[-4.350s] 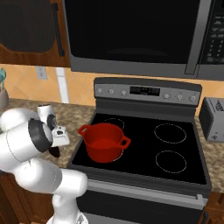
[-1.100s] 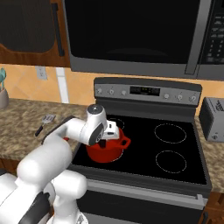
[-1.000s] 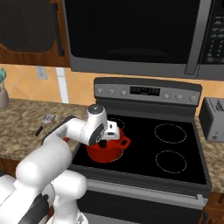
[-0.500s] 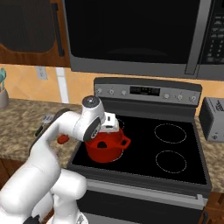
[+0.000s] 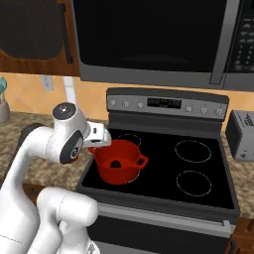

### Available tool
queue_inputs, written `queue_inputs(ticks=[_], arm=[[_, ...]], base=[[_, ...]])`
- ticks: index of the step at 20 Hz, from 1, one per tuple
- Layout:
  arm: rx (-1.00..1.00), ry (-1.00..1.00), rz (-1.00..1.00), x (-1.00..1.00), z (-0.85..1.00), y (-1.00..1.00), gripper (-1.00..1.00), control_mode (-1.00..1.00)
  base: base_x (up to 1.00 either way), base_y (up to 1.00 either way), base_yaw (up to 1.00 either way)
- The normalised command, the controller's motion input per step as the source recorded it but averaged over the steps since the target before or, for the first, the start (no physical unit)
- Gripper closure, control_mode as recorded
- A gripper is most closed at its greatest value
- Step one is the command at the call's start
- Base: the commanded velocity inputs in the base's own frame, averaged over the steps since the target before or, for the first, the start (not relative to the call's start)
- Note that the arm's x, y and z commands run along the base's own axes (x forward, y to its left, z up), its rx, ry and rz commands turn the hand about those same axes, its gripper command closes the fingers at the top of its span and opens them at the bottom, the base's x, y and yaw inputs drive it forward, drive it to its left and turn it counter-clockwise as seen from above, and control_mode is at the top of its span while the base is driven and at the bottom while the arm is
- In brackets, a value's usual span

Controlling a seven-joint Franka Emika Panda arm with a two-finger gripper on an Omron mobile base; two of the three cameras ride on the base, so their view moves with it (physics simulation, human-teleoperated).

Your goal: Put the bell pepper and avocado in the pot. Retrieve the spatula and lightly stir the vegetables in the pot.

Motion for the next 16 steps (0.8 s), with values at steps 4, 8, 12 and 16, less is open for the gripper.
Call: queue_inputs(ticks=[4, 8, 12, 16], arm=[[-0.11, 0.04, -0.01, -0.27, 0.1, 1.0, -1.0, -1.0], [-0.05, 0.14, -0.09, -0.01, 0.01, 1.0, -1.0, -1.0], [0.0, 0.19, -0.15, 0.2, 0.0, 0.88, -1.0, -1.0], [0.0, 0.18, -0.22, 0.51, -0.2, 0.51, -1.0, -1.0]], base=[[0.0, 0.0, 0.0], [0.0, 0.0, 0.0], [0.0, 0.0, 0.0], [0.0, 0.0, 0.0]])
